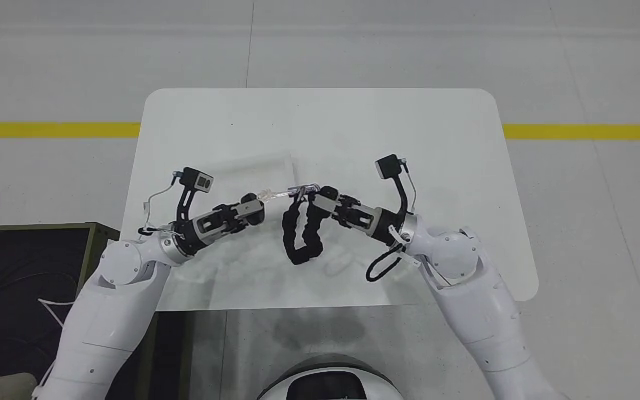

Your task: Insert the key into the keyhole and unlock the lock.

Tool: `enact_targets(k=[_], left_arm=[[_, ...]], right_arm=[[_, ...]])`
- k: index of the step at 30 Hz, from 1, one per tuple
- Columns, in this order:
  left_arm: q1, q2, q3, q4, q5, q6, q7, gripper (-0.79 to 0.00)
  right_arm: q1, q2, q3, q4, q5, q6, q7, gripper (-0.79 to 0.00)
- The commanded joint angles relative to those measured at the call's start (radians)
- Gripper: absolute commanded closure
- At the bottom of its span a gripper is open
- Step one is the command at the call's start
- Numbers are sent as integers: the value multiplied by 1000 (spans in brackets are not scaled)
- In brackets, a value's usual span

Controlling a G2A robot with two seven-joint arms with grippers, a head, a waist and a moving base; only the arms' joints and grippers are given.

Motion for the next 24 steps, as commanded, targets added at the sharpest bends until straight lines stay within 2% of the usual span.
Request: enact_targets(k=[1,24], left_arm=[[0,-1,-1,0,2,1,-2,0],[-9,-12,1,-10,29,34,-54,0]], right_arm=[[1,1,-3,1,-2,0,3,0],[12,13,-15,-4,-11,6,22,0]])
